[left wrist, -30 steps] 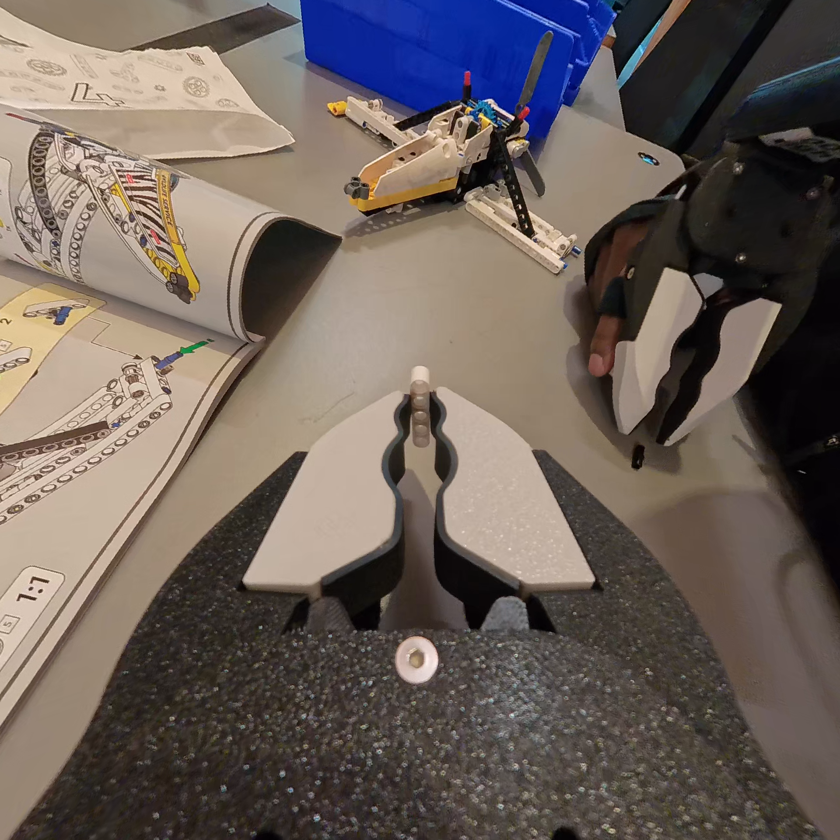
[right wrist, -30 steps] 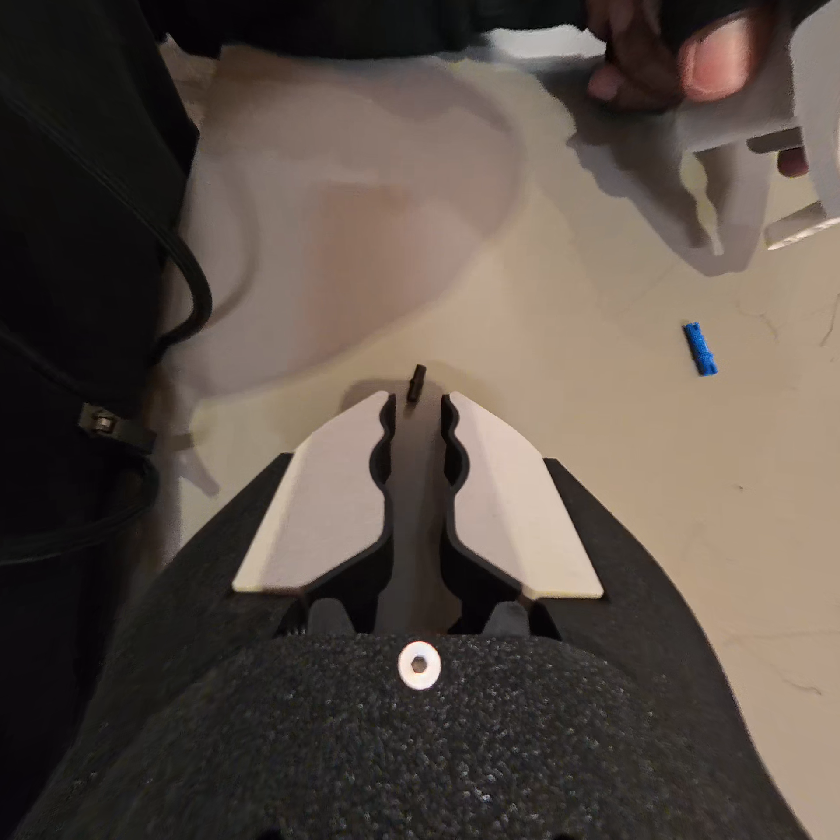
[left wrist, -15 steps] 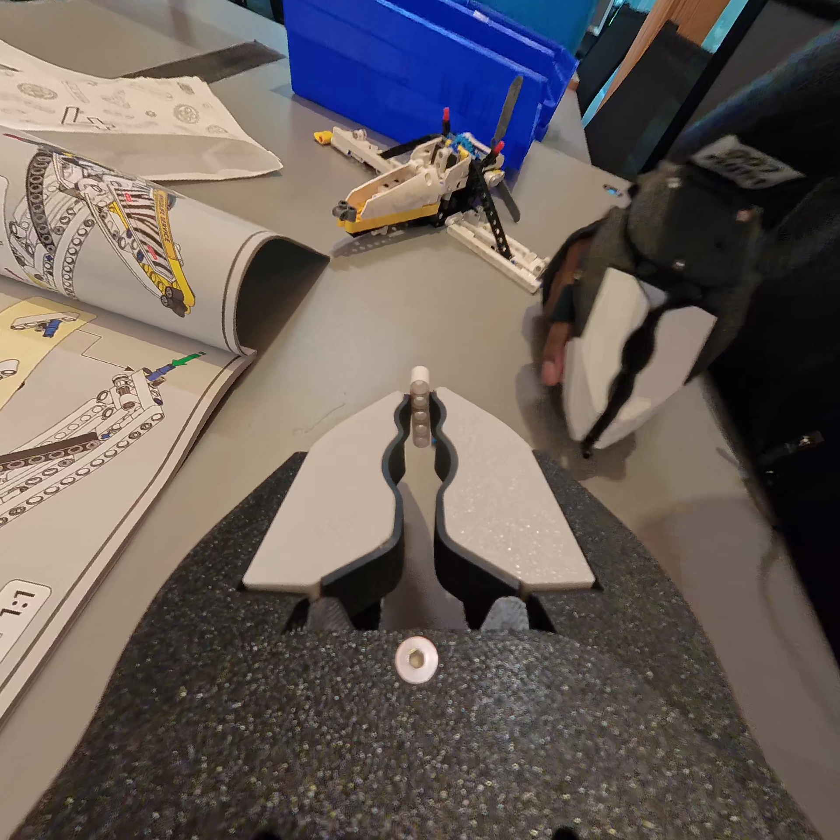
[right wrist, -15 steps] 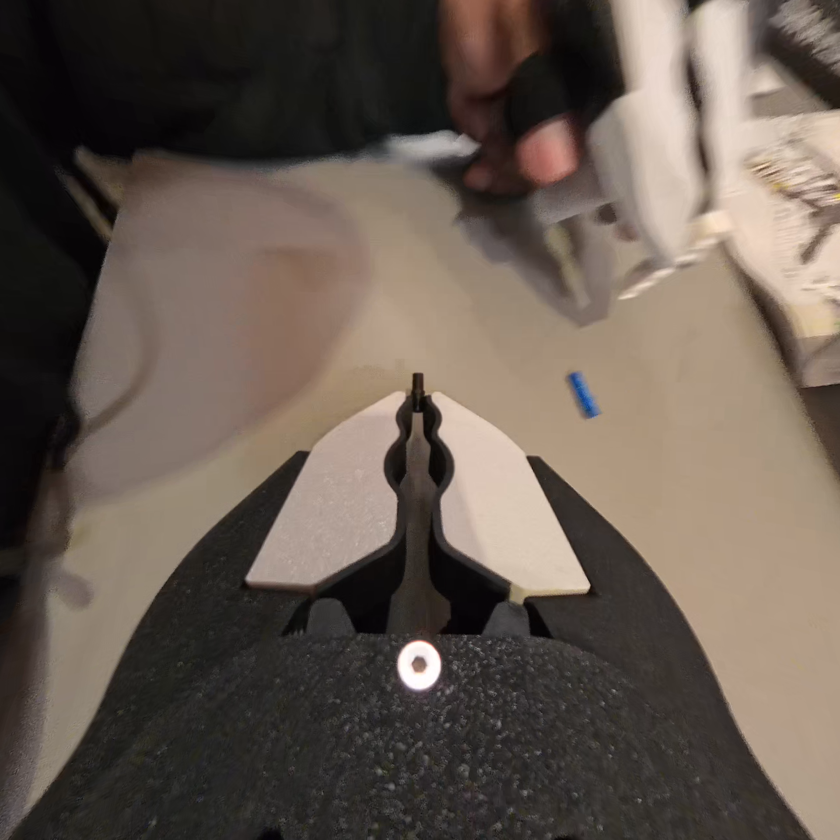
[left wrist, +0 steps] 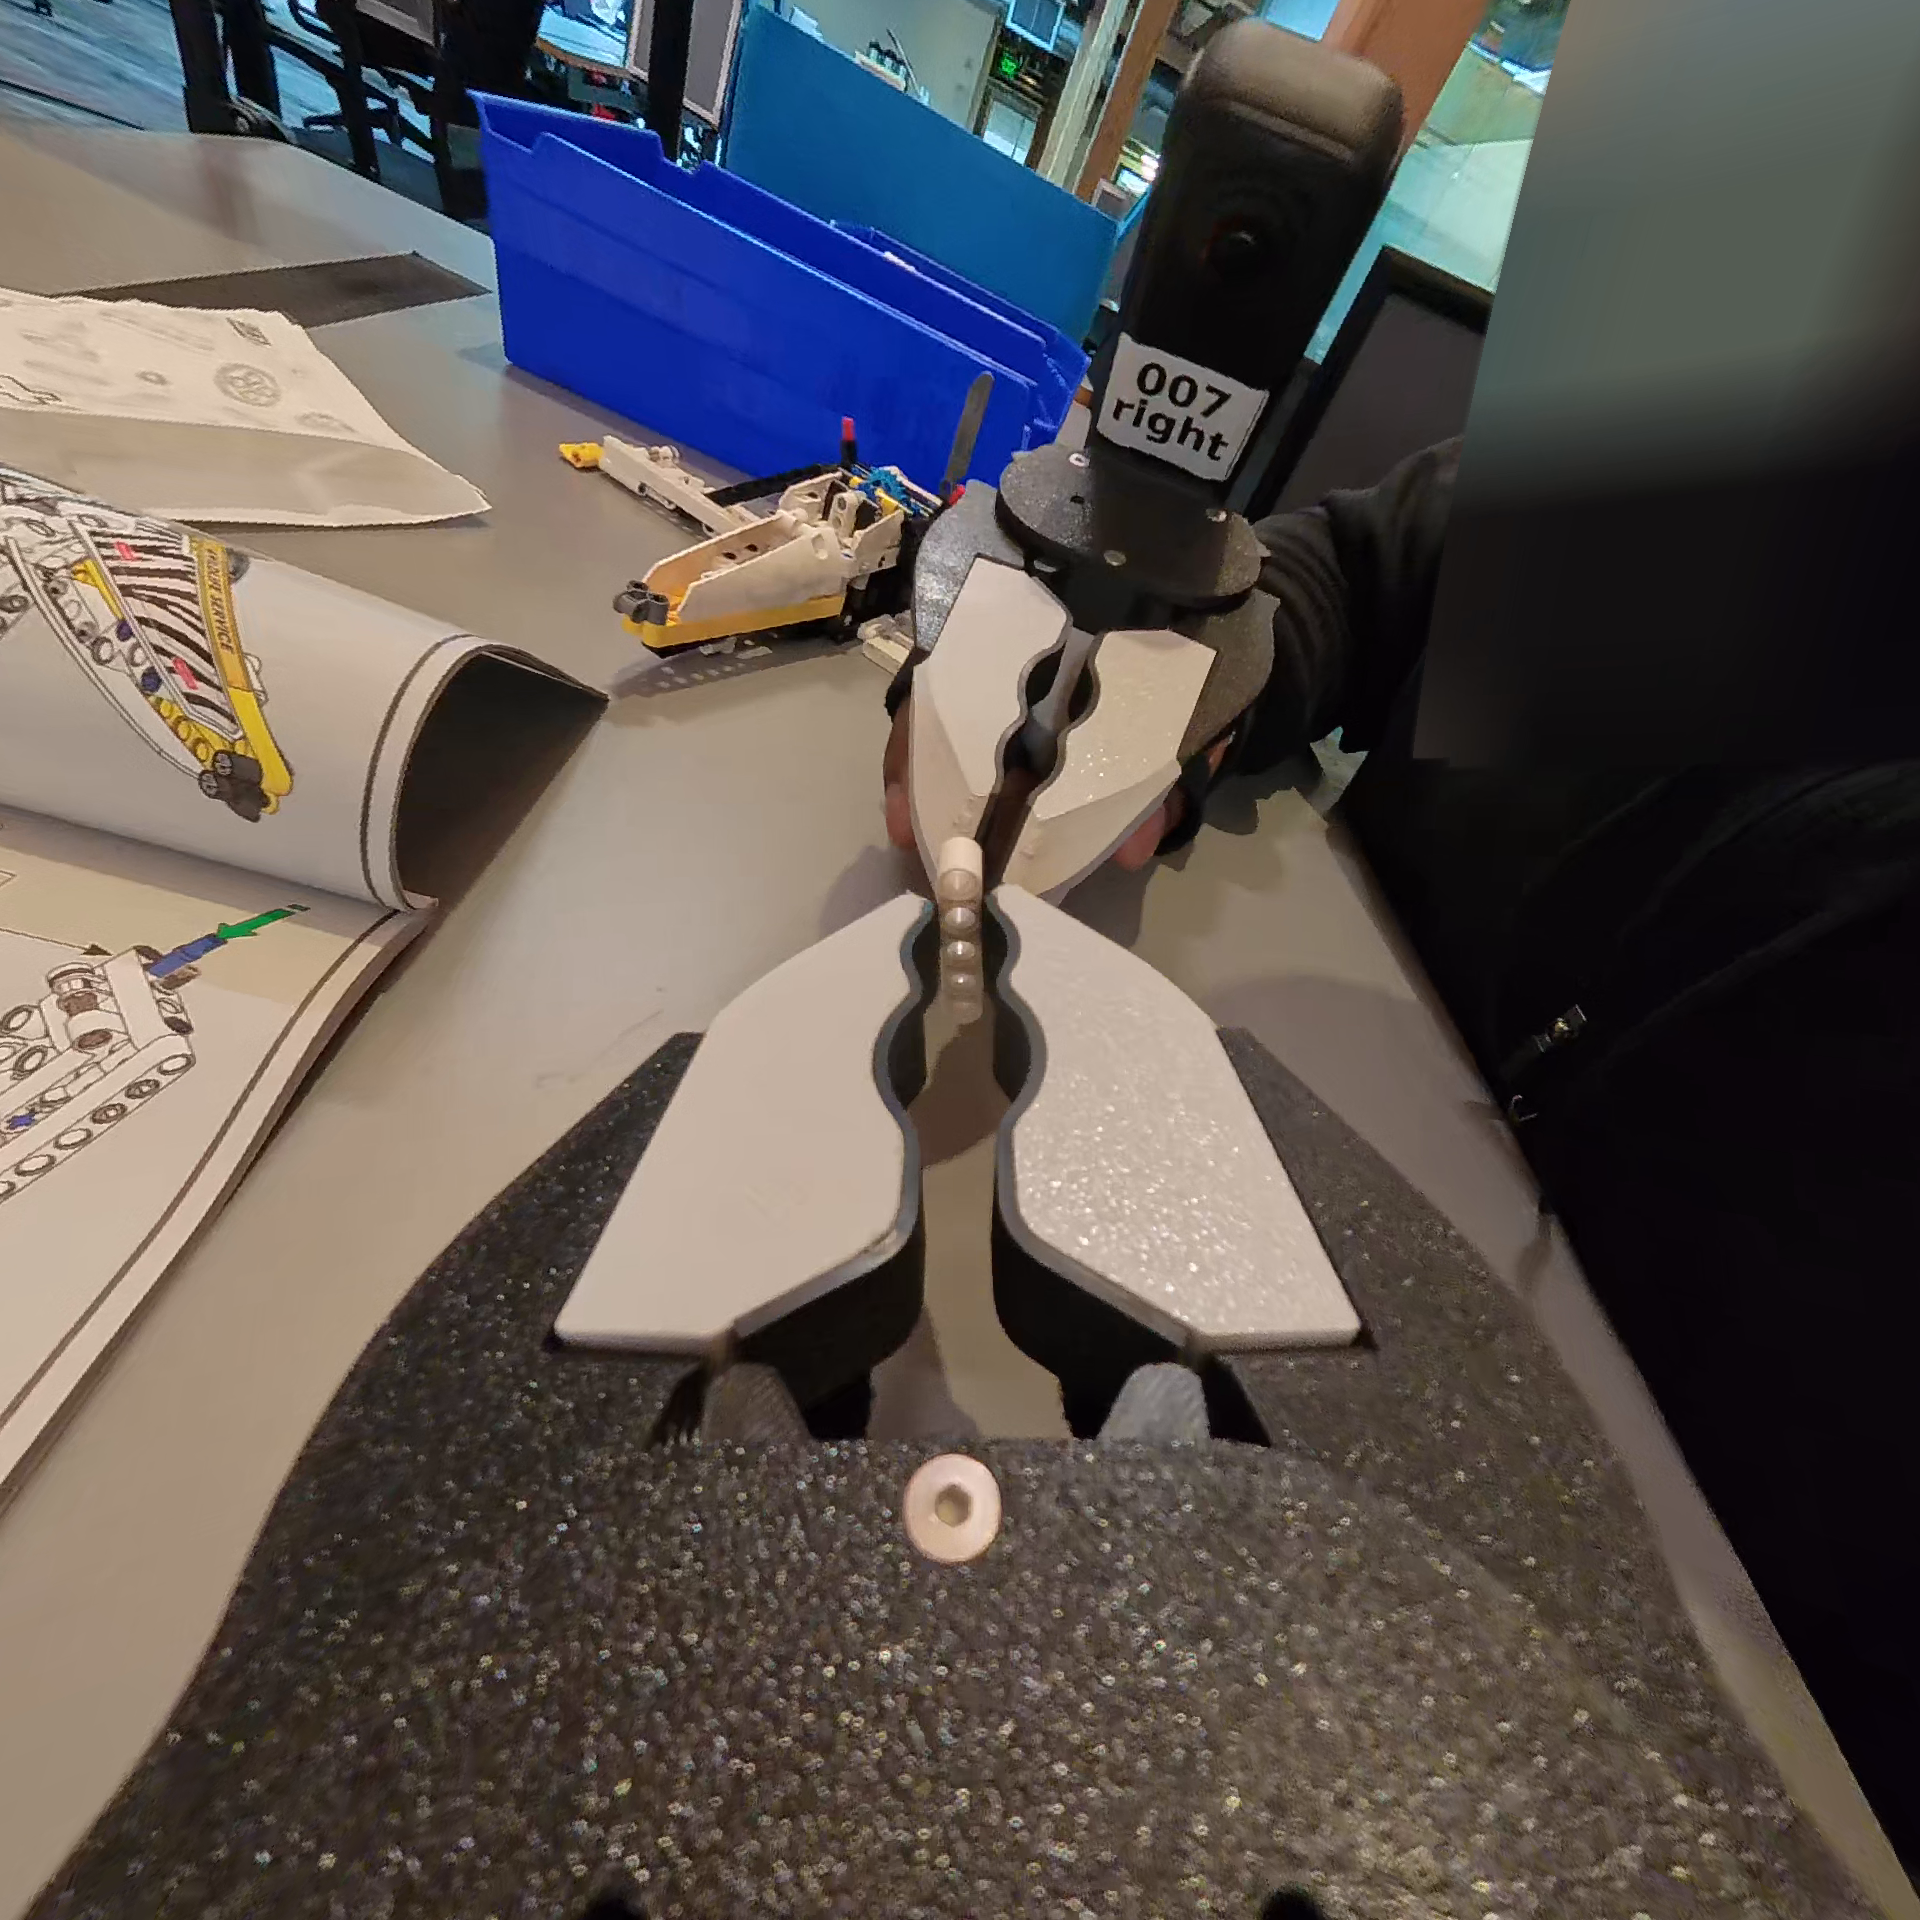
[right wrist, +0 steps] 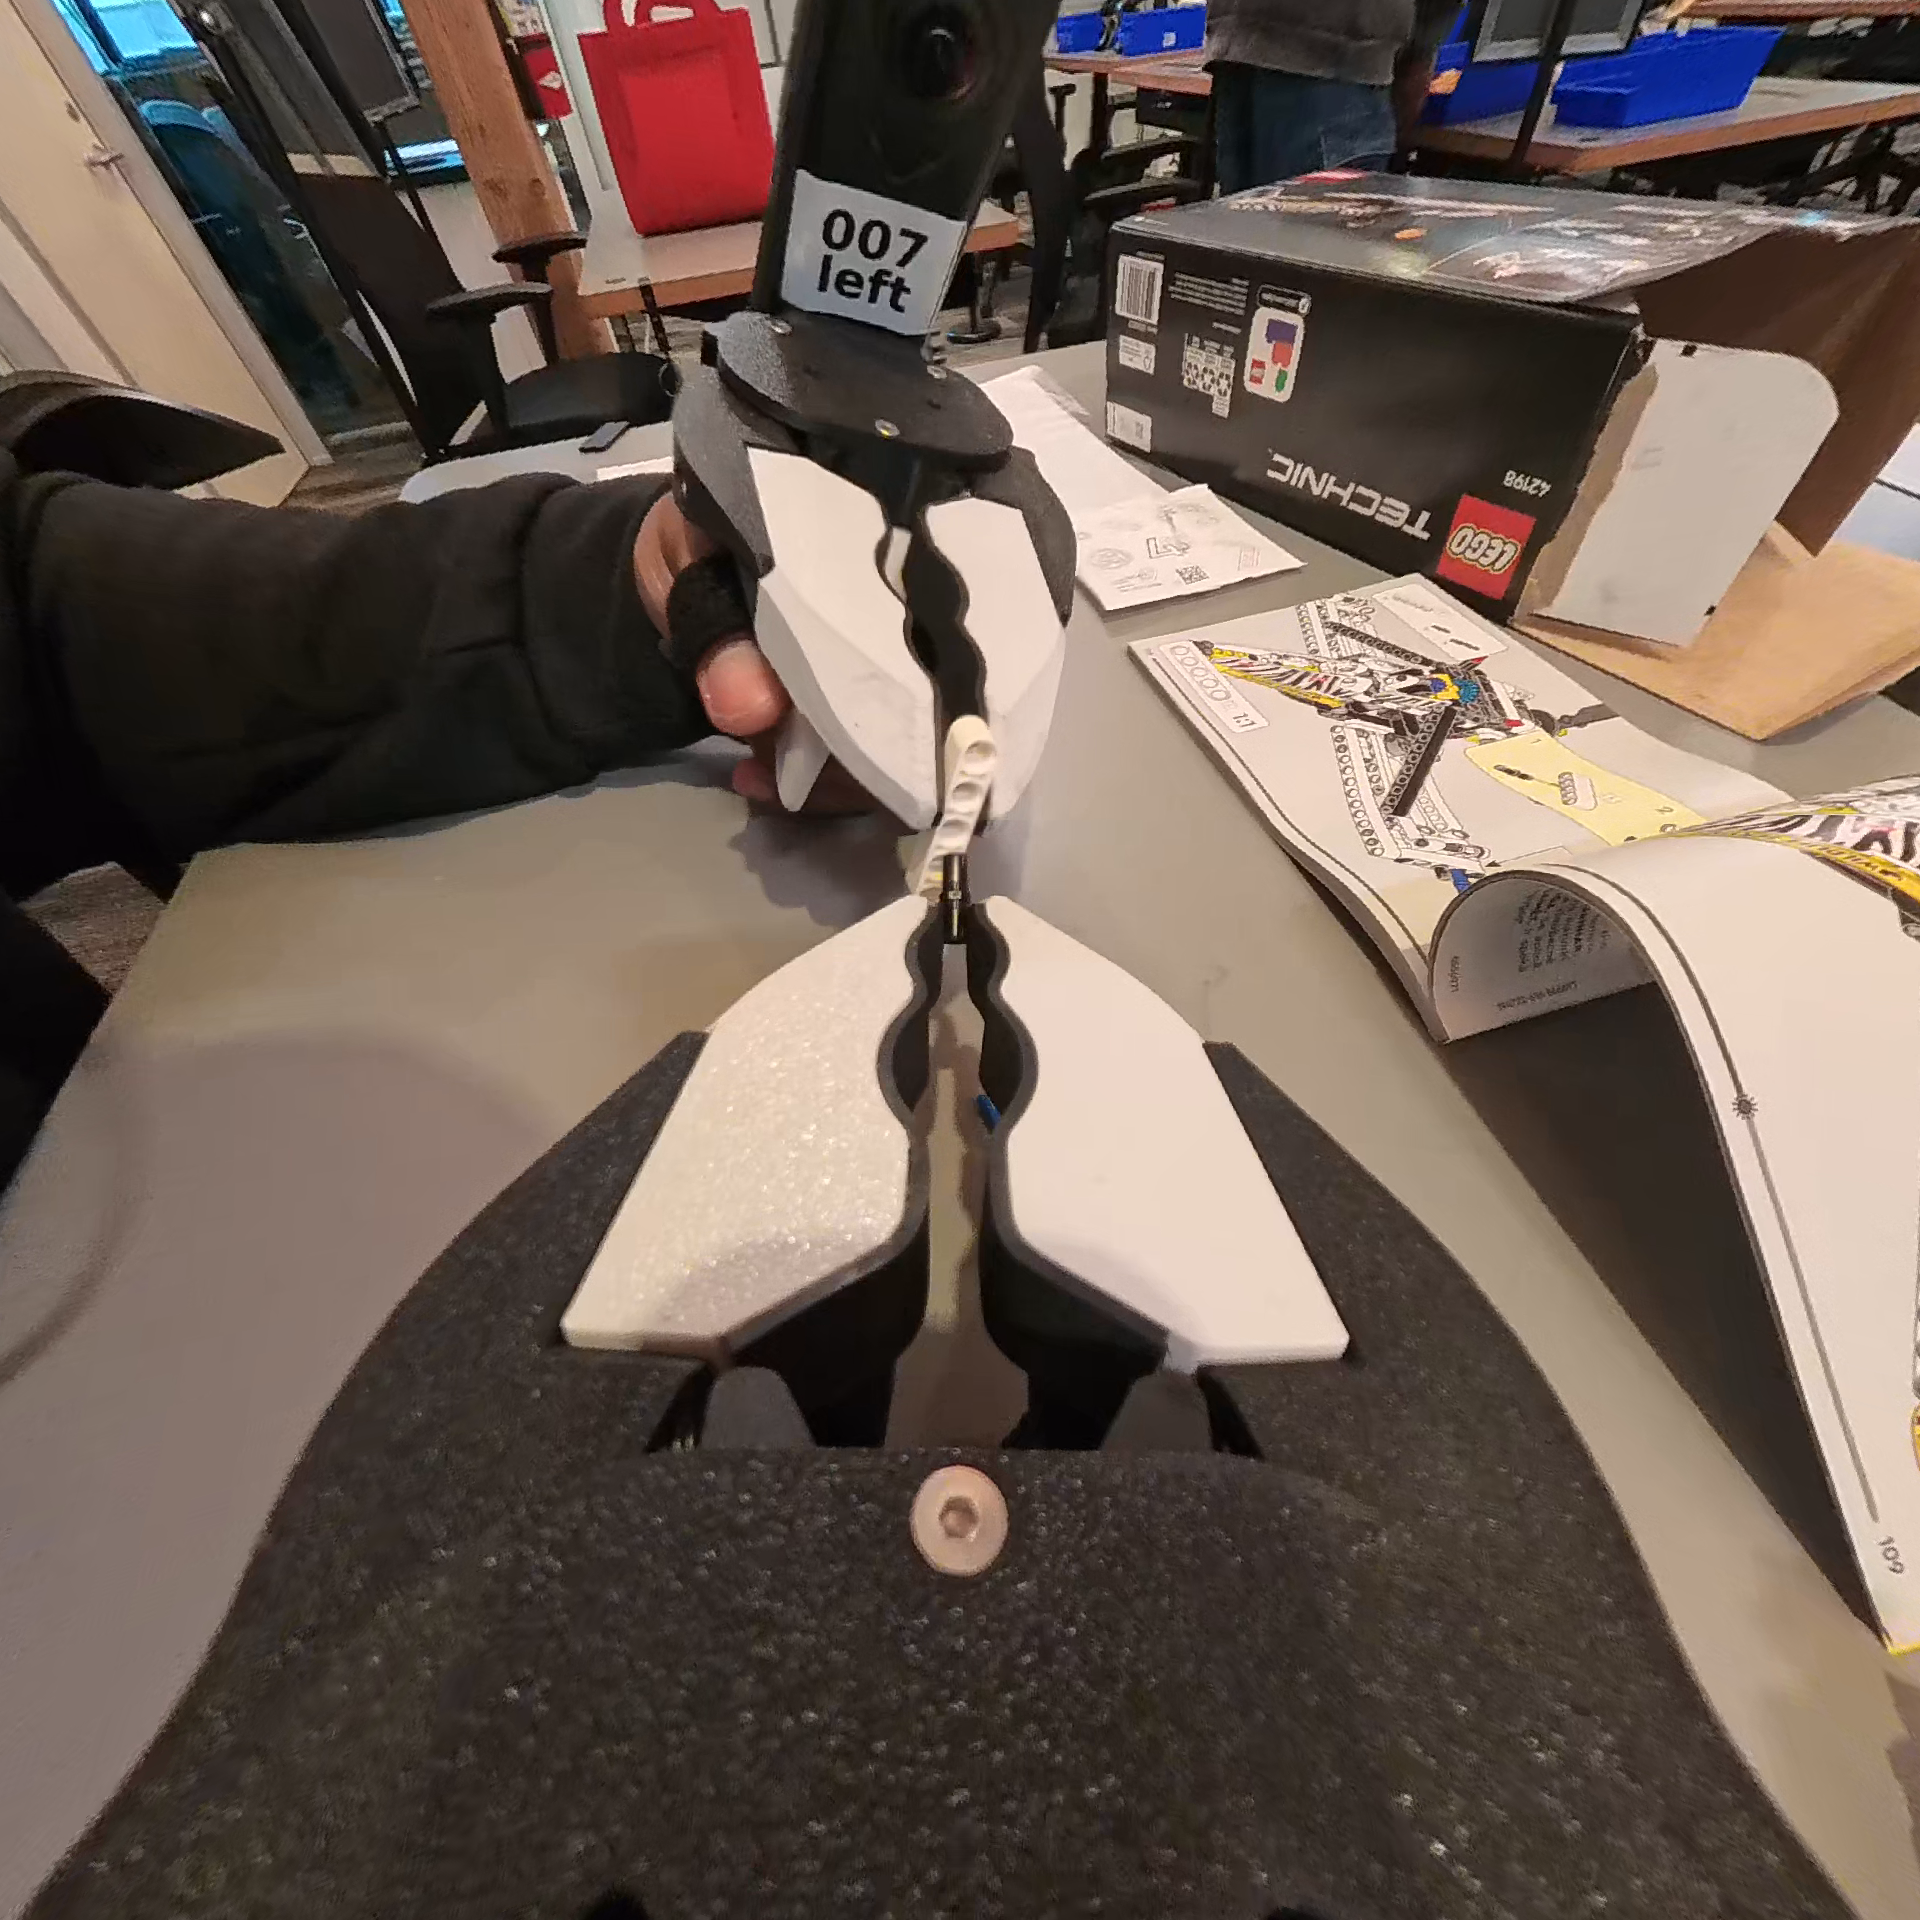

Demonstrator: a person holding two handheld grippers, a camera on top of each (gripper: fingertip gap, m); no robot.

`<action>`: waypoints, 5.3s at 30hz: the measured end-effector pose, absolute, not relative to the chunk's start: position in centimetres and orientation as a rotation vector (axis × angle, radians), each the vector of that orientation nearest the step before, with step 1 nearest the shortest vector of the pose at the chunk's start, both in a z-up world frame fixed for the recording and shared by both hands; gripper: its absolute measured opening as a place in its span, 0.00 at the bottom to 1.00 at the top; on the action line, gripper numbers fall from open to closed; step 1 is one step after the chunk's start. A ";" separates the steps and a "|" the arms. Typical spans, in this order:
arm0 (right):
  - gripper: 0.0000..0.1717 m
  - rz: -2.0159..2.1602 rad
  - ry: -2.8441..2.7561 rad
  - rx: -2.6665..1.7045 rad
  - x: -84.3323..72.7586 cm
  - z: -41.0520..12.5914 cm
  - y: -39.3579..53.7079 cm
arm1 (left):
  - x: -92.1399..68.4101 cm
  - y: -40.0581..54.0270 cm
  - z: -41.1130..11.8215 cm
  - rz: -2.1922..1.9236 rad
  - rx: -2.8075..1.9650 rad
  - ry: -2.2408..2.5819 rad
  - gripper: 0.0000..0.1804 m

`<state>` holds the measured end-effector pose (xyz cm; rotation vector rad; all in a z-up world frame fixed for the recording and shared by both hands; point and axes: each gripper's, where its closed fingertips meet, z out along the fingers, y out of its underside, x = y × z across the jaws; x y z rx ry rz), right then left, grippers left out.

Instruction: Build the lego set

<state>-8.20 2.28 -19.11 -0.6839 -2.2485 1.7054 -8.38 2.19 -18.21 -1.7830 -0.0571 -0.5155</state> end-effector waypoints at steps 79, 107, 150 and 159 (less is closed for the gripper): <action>0.00 1.509 -2.209 -0.906 -5.0 -20.3 6.1 | -7.1 3.3 -20.7 -0.426 -1.959 -0.036 0.04; 0.16 1.521 -2.299 -0.877 -3.4 -17.8 8.5 | -7.7 4.3 -14.9 -0.625 -1.516 -0.191 0.04; 0.05 2.097 -2.117 -1.045 -5.8 -15.7 3.1 | -5.6 5.0 -13.9 -0.678 -1.441 -0.123 0.04; 0.08 0.882 -2.351 -1.101 -1.7 -21.8 16.4 | -6.2 5.0 -14.6 -0.620 -1.497 -0.134 0.04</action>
